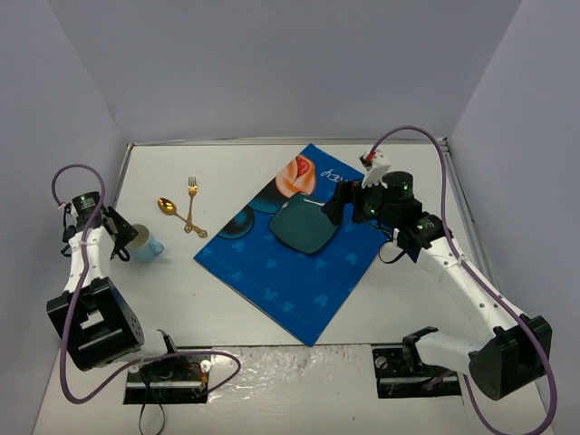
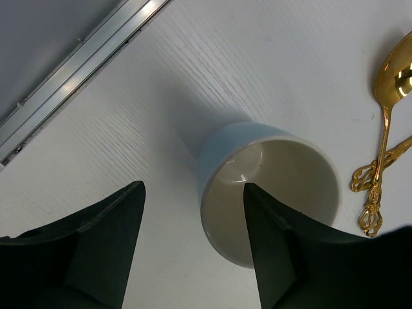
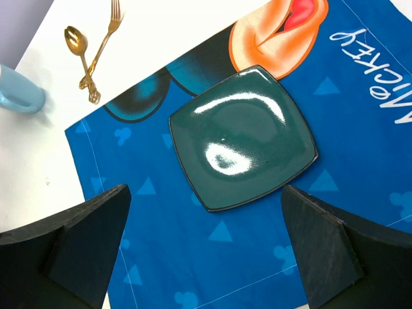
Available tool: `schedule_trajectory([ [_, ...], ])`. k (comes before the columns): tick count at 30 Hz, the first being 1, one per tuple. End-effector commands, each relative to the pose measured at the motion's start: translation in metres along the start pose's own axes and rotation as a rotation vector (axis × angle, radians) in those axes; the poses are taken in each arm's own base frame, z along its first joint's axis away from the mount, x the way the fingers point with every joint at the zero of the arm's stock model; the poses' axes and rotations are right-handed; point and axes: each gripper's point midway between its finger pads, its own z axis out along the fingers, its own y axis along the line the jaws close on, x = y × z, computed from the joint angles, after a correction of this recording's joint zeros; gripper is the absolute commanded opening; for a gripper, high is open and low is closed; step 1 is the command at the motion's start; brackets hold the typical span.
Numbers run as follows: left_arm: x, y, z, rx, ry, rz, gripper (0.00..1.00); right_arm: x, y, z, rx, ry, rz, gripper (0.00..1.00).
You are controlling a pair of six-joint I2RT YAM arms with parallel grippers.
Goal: Set the dinner table for one person
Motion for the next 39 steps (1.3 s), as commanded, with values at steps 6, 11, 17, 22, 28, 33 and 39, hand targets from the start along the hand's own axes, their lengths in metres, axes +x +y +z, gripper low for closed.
schedule_trajectory([
  [6,-0.015,-0.010,0.007,0.037,-0.050,-0.005,0.45,-0.015,0.009,-0.008,-0.029,-0.074,-0.055,1.00],
  [11,-0.022,-0.013,-0.003,0.050,-0.064,0.002,0.14,-0.017,0.013,-0.007,-0.031,-0.074,-0.082,0.99],
  [17,-0.030,-0.024,-0.043,0.074,-0.084,0.026,0.00,-0.026,0.035,-0.003,-0.075,-0.068,-0.150,0.99],
  [22,-0.036,-0.055,-0.099,0.117,-0.147,0.101,0.00,-0.025,0.073,0.012,-0.149,-0.040,-0.232,0.99],
  [28,-0.004,-0.103,-0.139,0.239,-0.136,0.116,0.00,-0.024,0.126,0.031,-0.244,-0.024,-0.350,0.97],
  [33,0.030,-0.150,-0.159,0.332,-0.101,0.175,0.00,-0.031,0.172,0.043,-0.317,-0.042,-0.447,0.93],
  [39,0.052,-0.190,-0.184,0.391,-0.111,0.237,0.00,-0.017,0.210,0.062,-0.348,-0.017,-0.490,0.84],
])
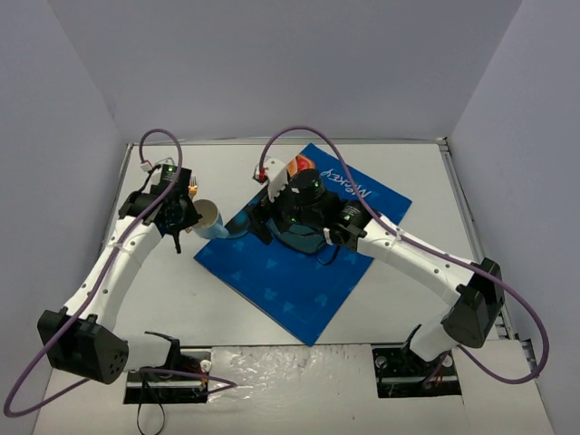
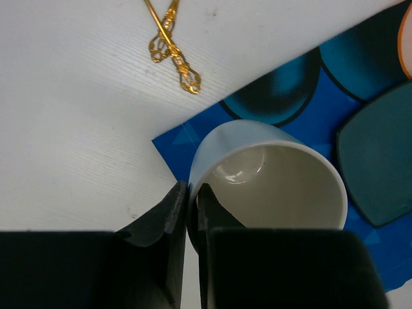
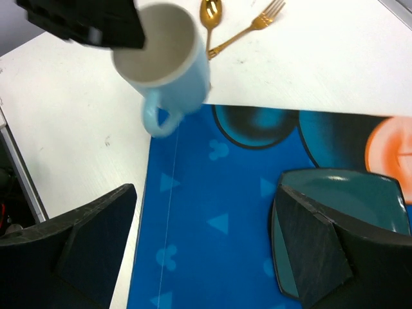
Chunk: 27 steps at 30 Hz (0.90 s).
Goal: Set the dinner table for one person
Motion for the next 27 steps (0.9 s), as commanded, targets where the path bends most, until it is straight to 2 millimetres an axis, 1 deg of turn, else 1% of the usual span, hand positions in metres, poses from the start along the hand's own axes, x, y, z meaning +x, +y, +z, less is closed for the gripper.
schedule_trajectory([
  [1,-0.036,-0.041,-0.029,0.077,-0.145,-0.070,0.00,-0.036,0.013,0.012,0.018,-0.086,-0.066,0.82],
  [4,-0.036,-0.053,-0.034,0.093,-0.150,-0.065,0.00,-0.038,0.021,0.023,0.017,-0.082,-0.071,0.77],
  [6,-0.035,-0.058,-0.036,0.105,-0.152,-0.067,0.00,-0.028,0.023,0.027,0.026,-0.044,-0.071,0.75],
  [10,-0.034,-0.065,-0.041,0.127,-0.154,-0.068,0.00,-0.017,0.024,0.036,0.055,-0.015,-0.066,0.70],
  [13,-0.030,-0.069,-0.044,0.137,-0.153,-0.059,0.00,-0.014,0.022,0.040,0.076,-0.005,-0.061,0.65],
  [22,-0.024,-0.074,-0.049,0.151,-0.154,-0.058,0.00,-0.011,0.018,0.048,0.096,0.005,-0.063,0.54],
  [27,-0.021,-0.078,-0.049,0.157,-0.149,-0.049,0.00,-0.012,0.020,0.049,0.092,-0.005,-0.059,0.43],
])
